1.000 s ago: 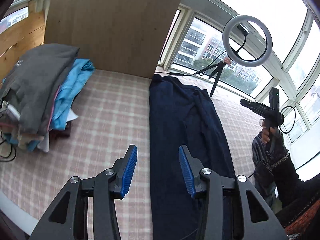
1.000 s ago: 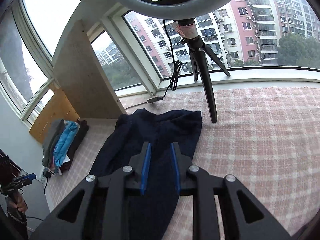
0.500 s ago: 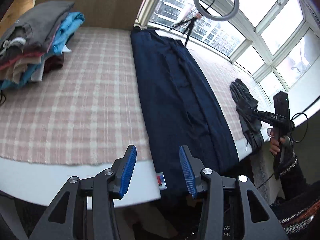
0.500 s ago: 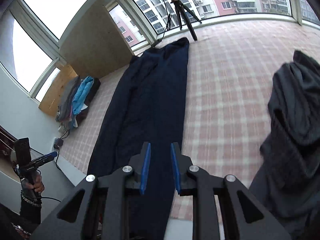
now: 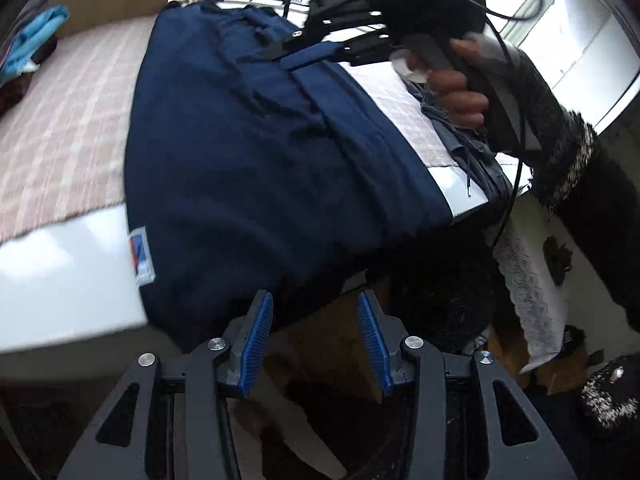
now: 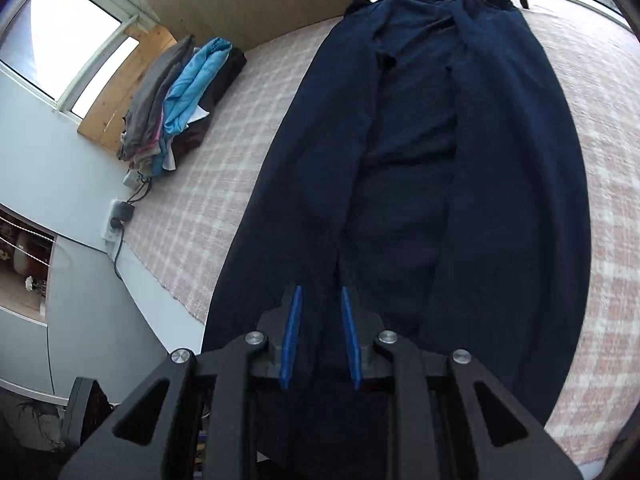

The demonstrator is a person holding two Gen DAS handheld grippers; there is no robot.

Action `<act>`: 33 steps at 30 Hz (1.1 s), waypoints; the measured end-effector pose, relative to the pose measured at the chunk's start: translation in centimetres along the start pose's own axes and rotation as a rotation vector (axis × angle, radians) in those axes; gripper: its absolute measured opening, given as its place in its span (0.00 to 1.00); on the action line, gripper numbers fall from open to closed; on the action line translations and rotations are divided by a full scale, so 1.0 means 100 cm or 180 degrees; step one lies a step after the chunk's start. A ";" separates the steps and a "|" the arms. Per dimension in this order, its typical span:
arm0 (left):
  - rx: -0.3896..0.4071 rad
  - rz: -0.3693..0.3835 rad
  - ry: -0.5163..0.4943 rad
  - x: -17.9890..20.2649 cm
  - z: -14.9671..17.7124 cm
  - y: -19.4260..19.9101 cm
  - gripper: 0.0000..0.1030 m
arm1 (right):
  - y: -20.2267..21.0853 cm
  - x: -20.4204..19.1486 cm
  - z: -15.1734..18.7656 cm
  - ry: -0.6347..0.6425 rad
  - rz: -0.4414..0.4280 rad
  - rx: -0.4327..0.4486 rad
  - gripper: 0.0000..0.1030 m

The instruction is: Fold clothes

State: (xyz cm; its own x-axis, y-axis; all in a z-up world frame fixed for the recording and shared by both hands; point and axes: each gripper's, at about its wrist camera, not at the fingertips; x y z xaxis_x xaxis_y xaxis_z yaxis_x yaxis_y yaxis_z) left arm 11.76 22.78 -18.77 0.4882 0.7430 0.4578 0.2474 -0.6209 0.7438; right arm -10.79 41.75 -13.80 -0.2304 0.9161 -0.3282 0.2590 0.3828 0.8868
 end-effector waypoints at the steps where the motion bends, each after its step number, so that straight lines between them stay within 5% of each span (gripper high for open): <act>1: 0.0060 -0.0097 -0.0103 0.006 -0.006 -0.005 0.42 | -0.001 0.002 -0.008 -0.0004 0.0012 -0.0011 0.20; 7: 0.0069 -0.0615 -0.0447 0.025 -0.021 -0.036 0.42 | -0.020 0.017 -0.066 0.0057 0.0006 -0.0066 0.28; 14: 0.0113 -0.0689 -0.0129 0.021 -0.022 -0.032 0.39 | -0.064 0.022 -0.138 0.0205 -0.0104 -0.0156 0.29; 16: 0.0116 -0.0735 -0.0073 0.020 -0.022 -0.032 0.28 | -0.073 0.019 -0.149 0.0300 -0.0114 -0.0179 0.29; 19: 0.0105 -0.0596 0.0068 0.017 -0.022 -0.029 0.05 | -0.086 0.014 -0.164 0.0442 -0.0130 -0.0214 0.28; 21: 0.0116 -0.0559 0.0123 0.016 -0.021 -0.027 0.03 | -0.092 0.011 -0.171 0.0539 -0.0135 -0.0218 0.22; 22: 0.0111 -0.0529 0.0140 0.016 -0.021 -0.026 0.02 | -0.091 0.010 -0.172 0.0577 -0.0125 -0.0216 0.07; 23: 0.0113 -0.0500 0.0148 0.016 -0.020 -0.024 0.01 | -0.091 0.010 -0.172 0.0607 -0.0112 -0.0223 0.04; 33: 0.0046 -0.0287 0.0112 0.021 -0.029 -0.026 0.01 | -0.075 0.015 -0.174 0.0804 0.0058 -0.0131 0.03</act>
State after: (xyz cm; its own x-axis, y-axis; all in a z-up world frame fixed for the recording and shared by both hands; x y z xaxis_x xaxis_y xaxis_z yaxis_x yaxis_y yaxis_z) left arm 9.74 26.62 -18.33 0.4337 0.8042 0.4064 0.3012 -0.5545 0.7758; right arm -29.43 38.14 -15.29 -0.4545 0.8619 -0.2249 0.2281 0.3566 0.9060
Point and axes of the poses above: each gripper's, at about its wrist camera, not at the fingertips, and y roughly against the way its jaws point, x to its right, z to its underside, and after that the axes turned 9 degrees about z, right-handed
